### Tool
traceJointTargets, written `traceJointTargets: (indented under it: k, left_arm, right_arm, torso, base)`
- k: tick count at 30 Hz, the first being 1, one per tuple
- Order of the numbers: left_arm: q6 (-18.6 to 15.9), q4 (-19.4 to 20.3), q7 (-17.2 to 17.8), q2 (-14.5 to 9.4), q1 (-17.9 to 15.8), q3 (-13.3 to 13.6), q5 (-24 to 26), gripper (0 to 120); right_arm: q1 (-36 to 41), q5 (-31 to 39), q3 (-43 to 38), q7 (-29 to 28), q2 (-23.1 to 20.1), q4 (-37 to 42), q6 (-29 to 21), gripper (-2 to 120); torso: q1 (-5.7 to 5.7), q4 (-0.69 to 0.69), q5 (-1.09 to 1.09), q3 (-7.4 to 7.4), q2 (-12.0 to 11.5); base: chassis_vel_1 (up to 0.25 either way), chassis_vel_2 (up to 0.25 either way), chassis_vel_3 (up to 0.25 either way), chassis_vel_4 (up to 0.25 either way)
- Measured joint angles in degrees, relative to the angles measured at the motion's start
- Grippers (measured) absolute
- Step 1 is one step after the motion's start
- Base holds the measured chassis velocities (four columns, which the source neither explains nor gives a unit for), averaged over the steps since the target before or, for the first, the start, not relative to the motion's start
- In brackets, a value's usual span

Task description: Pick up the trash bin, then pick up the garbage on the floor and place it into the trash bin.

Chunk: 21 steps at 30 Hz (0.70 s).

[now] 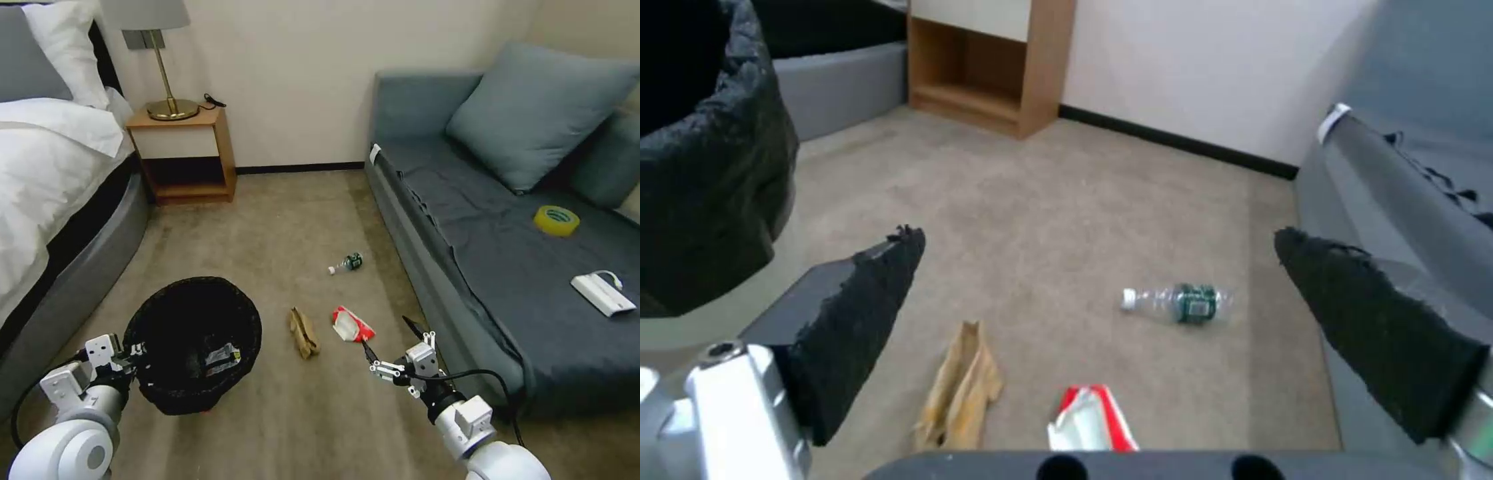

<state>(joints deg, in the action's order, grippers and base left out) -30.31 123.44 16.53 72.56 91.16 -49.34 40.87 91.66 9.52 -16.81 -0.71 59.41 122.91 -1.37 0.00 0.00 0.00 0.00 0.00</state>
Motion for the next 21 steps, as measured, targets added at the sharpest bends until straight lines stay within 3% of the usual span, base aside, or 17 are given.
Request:
traceJointTargets:
  k: [7,12,18,21]
  left_arm:
    - [0.02,-0.79,-0.11,-0.74,-0.21,-0.55,0.29,2]
    - [0.19,-1.66,-0.6,-1.29,-0.58,-0.83,0.22,2]
    - [0.39,-2.53,-1.64,-1.62,-0.73,-0.84,-0.13,2]
    - [0.68,-3.3,-2.44,-2.04,-0.91,-0.99,-0.39,2]
  right_arm:
    - [-1.29,-0.24,1.38,0.99,-1.2,-1.79,0.87,100]
    - [-3.64,0.29,4.07,2.81,-3.36,-4.76,3.71,100]
    - [-9.8,3.54,10.82,4.16,-6.43,-10.32,4.45,100]
    - [-17.54,9.12,18.52,3.33,-9.17,-13.27,0.66,100]
  torso:
    - [0.0,0.0,0.0,0.0,0.0]
    - [0.01,0.0,0.0,0.01,0.0]
    - [0.0,0.0,0.01,-0.01,0.0]
    - [0.0,-0.01,-0.01,-0.01,0.0]
  base:
    - [-0.255,0.249,0.266,-0.253]
    - [-0.175,0.182,0.177,-0.131]
    - [-0.009,0.007,-0.002,-0.006]
    - [0.045,-0.053,-0.043,0.057]
